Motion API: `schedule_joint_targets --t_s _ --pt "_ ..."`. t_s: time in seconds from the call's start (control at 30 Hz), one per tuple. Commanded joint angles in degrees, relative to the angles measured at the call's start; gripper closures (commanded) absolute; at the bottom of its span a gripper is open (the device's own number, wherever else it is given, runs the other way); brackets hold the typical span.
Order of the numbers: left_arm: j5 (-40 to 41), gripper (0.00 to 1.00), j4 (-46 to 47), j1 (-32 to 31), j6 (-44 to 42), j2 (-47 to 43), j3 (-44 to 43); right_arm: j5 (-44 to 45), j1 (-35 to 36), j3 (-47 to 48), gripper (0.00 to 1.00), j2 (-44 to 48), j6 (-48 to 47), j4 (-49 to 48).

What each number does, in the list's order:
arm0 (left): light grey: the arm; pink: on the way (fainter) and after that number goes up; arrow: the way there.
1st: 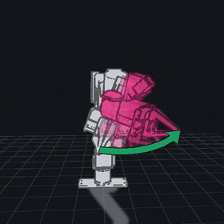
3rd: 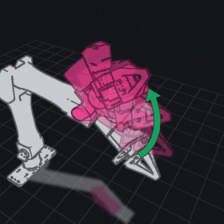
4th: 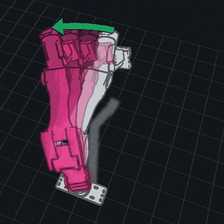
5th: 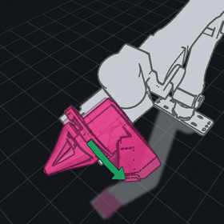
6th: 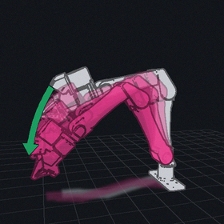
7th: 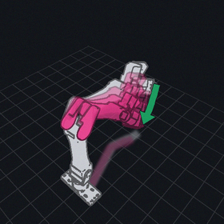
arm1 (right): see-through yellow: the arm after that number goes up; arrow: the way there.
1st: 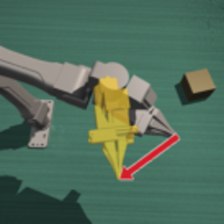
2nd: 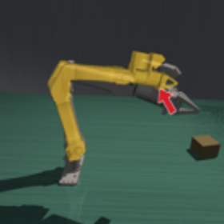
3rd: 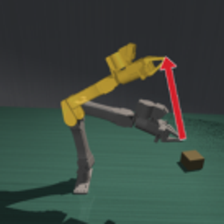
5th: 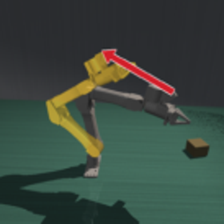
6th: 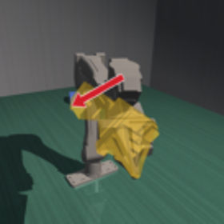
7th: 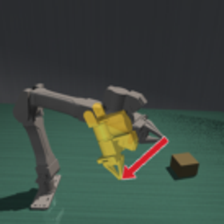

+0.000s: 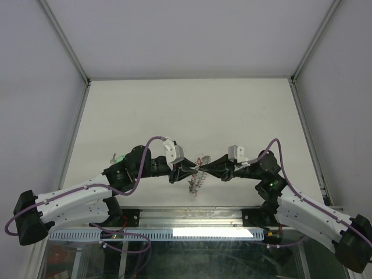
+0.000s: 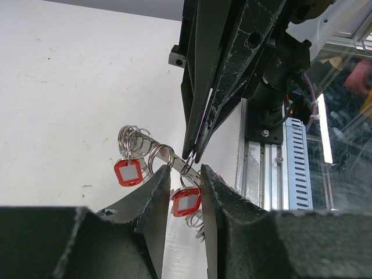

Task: Put the keys on the keyring

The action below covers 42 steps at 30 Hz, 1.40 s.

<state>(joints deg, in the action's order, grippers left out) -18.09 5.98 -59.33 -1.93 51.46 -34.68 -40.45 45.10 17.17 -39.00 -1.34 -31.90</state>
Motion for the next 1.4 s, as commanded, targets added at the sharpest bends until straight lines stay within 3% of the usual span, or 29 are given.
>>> schedule_joint_targets --t_s 0.0,0.3,0.47,0.73,0.9,0.97,1.17,1.37 --pt "-0.41 0.74 3.49 -0.46 -0.78 0.26 -1.72 -1.42 -0.09 3.90 1.00 -0.10 1.32 -6.57" --pt "-1.40 0.75 3.73 -0.51 -0.97 1.27 -1.86 -2.51 -0.05 4.09 1.00 -0.41 2.40 -7.10" --pt "-1.86 0.99 3.78 -0.51 -0.94 1.27 -1.91 -2.29 -0.05 3.92 1.00 -0.53 2.38 -7.30" --pt "0.42 1.00 -2.41 -0.45 -3.20 1.49 -4.12 -0.06 -0.04 4.09 1.00 1.45 0.49 -3.74" --pt "3.36 1.00 -10.47 -0.51 -7.75 2.03 -7.63 4.58 -0.09 5.07 0.75 4.32 -4.46 3.16" --pt "4.85 1.00 -14.51 -0.48 -10.68 2.55 -9.80 5.77 -0.09 7.08 0.69 4.59 -8.07 9.73" --pt "8.75 1.00 -28.63 -0.46 -18.27 5.99 -17.94 7.57 -0.05 13.29 0.65 2.18 -17.04 27.61" --pt "11.24 1.00 -37.80 -0.52 -24.59 9.51 -24.72 6.18 -0.09 14.28 0.65 -0.14 -18.41 31.10"
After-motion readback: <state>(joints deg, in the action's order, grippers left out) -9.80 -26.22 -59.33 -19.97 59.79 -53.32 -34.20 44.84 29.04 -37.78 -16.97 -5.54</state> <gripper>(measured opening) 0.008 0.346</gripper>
